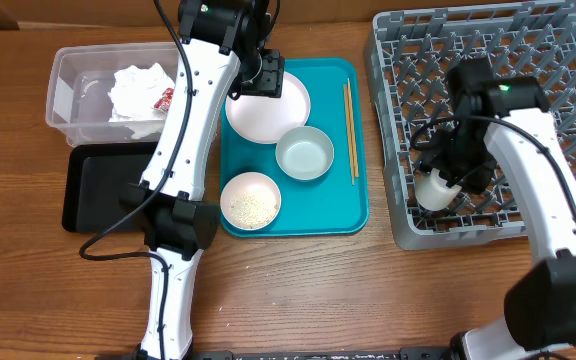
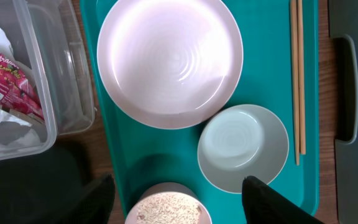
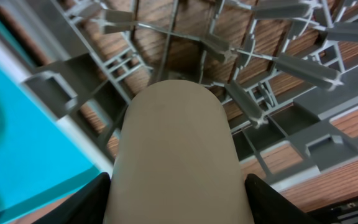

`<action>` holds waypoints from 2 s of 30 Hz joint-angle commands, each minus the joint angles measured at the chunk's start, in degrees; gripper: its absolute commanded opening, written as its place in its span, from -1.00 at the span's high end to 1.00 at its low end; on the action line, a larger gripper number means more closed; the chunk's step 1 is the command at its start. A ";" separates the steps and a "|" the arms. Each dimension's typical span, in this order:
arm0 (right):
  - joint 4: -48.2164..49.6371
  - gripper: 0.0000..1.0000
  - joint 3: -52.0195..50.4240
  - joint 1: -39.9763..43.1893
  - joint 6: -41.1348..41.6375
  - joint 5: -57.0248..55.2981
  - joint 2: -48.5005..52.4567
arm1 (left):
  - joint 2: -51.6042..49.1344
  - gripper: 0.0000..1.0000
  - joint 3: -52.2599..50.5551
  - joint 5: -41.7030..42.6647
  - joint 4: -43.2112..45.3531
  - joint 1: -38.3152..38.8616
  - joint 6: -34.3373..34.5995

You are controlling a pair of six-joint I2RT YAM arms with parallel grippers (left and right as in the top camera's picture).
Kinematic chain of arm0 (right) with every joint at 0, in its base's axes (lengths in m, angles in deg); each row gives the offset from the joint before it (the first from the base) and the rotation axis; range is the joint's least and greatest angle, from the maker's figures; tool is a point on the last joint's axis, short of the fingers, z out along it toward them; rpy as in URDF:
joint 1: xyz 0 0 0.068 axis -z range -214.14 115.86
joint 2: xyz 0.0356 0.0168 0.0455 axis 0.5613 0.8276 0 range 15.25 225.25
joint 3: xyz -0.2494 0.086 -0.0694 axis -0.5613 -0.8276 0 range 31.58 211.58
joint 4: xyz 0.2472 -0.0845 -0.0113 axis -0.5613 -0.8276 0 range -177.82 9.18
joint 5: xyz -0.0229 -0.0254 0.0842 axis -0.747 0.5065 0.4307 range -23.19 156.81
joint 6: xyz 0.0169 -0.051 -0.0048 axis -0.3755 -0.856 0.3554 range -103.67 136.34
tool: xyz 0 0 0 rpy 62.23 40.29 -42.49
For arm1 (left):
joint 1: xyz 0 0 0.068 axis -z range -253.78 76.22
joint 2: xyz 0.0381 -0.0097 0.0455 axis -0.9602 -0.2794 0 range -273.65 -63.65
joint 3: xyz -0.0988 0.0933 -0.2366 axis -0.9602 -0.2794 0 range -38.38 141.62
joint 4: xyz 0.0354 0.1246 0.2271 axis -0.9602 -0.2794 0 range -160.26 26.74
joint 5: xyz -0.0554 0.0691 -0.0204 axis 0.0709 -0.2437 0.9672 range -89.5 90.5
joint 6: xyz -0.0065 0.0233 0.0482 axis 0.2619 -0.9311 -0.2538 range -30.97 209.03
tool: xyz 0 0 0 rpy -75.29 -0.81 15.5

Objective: Sort waste into correct bins and load items into the dishwasher
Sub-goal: 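Place the white cup upside down in the dish rack with right gripper, then grasp the pink rice bowl with the left gripper and lift it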

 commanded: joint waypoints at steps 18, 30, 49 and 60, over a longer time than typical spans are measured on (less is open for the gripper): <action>-3.32 -0.91 11.98 0.20 -3.02 0.17 1.95 | 7.10 -0.63 6.95 0.37 -3.74 -0.02 1.57; -5.75 -0.96 20.90 0.20 -5.77 0.13 1.97 | 16.55 -0.67 -10.64 3.98 -3.74 9.01 5.68; -4.61 -0.96 20.90 0.20 -6.14 0.15 1.97 | 17.68 -0.10 -55.63 -0.87 18.80 13.77 8.00; -4.83 -0.96 20.90 0.20 -6.14 0.15 1.97 | 17.68 0.25 -66.03 -0.63 26.27 13.77 8.85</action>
